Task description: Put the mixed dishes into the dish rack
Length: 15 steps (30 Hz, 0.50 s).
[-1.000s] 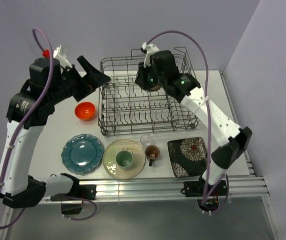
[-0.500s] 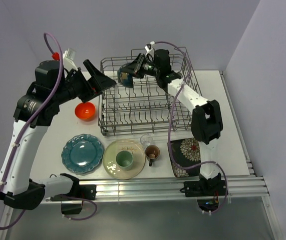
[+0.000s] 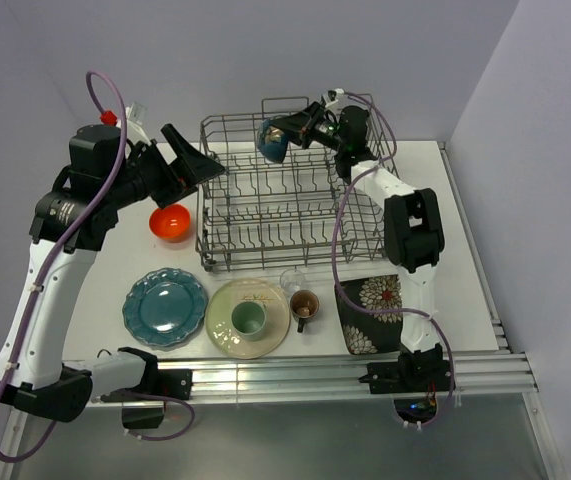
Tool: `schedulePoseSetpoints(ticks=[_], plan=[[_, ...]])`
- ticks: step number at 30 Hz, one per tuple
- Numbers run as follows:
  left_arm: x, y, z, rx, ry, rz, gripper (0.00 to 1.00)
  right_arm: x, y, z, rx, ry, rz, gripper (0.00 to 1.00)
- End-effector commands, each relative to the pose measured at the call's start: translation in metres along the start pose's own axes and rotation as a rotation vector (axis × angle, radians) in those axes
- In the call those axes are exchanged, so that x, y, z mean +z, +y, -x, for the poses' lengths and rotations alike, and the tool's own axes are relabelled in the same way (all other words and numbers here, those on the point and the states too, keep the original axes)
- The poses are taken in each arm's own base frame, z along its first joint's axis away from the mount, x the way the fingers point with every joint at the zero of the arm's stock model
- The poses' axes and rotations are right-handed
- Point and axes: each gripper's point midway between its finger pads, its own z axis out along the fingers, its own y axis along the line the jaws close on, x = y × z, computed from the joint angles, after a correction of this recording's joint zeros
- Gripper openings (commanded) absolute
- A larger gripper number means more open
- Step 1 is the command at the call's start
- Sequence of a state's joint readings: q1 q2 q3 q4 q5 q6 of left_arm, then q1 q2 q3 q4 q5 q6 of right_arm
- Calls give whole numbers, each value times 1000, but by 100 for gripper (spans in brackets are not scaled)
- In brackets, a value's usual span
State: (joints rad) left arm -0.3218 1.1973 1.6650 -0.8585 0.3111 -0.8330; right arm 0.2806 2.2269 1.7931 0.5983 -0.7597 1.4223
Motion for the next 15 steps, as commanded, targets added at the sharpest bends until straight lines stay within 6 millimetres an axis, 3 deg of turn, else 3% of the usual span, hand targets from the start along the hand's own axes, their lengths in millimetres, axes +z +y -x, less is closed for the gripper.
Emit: schedulePoseSetpoints(ticks=[1, 15], plan=[[-9, -12, 6, 13, -30, -65, 99, -7, 49, -7, -90, 36, 150, 0], [-9, -4, 3, -26, -40, -51, 99, -3, -1, 3, -39, 22, 99, 0]])
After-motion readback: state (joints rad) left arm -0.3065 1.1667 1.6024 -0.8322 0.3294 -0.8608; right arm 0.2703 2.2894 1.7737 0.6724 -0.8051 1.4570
